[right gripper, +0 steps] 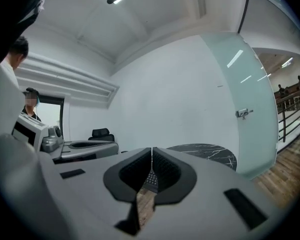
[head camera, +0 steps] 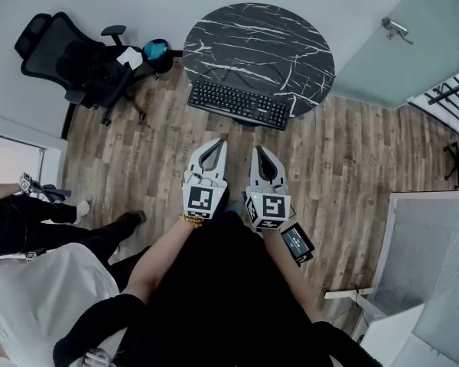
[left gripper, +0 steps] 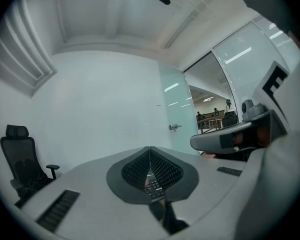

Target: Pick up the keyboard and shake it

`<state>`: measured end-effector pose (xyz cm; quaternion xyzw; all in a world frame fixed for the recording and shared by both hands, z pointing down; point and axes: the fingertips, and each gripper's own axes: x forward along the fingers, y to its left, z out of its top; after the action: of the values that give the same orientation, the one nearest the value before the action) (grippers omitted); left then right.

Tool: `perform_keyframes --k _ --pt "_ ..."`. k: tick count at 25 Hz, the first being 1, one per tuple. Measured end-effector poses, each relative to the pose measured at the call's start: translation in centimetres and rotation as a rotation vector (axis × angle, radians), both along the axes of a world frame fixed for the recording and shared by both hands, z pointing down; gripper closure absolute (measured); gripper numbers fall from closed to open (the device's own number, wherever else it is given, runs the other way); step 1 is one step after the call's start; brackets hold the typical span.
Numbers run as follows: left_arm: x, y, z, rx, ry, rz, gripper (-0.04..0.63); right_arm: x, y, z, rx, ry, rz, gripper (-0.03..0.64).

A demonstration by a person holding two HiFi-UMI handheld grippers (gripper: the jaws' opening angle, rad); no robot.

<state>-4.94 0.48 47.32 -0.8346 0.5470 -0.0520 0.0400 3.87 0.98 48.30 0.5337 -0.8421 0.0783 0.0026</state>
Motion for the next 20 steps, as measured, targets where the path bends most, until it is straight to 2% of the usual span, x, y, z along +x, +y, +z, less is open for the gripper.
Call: perform_keyframes --k 20 --pt "1.4 -4.3 0.9 -0.035 0.031 0.052 0.580 1.0 -3.3 0.9 -0.040 0.061 0.017 0.586"
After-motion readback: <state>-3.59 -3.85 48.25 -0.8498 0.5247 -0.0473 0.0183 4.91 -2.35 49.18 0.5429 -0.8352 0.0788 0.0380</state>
